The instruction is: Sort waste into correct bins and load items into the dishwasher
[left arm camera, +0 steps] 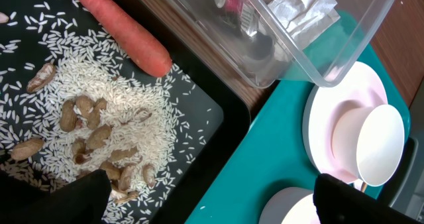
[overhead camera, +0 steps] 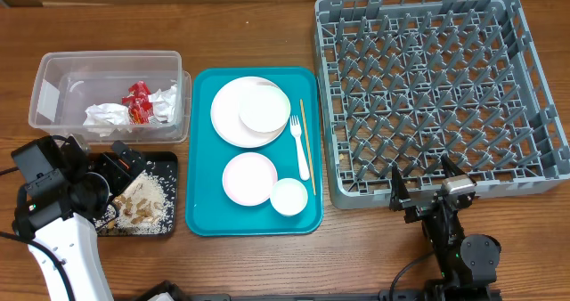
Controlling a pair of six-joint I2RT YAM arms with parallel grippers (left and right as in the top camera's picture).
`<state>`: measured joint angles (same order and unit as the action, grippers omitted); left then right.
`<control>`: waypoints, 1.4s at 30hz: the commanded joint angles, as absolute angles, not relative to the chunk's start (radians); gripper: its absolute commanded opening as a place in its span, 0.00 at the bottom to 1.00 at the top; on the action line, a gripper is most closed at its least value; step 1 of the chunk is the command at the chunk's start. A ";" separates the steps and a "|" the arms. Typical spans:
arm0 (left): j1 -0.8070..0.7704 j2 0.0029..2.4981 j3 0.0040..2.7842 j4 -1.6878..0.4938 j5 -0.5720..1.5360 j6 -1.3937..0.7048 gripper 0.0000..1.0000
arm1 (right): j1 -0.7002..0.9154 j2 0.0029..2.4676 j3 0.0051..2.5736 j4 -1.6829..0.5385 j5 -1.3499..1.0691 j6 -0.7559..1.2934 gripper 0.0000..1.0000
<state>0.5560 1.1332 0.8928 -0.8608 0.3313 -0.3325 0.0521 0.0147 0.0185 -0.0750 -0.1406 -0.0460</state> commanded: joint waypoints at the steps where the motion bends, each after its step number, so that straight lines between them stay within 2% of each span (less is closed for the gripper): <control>1: 0.549 1.126 0.914 -0.860 0.321 -0.310 1.00 | 0.047 0.007 0.008 -0.070 -0.132 -0.049 1.00; 42: 0.549 1.126 0.914 -0.860 0.321 -0.310 1.00 | 0.047 0.007 0.008 -0.070 -0.150 -0.049 1.00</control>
<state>0.5560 1.1332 0.8928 -0.8608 0.3313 -0.3325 0.0521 0.0147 0.0185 -0.0750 -0.1493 -0.0460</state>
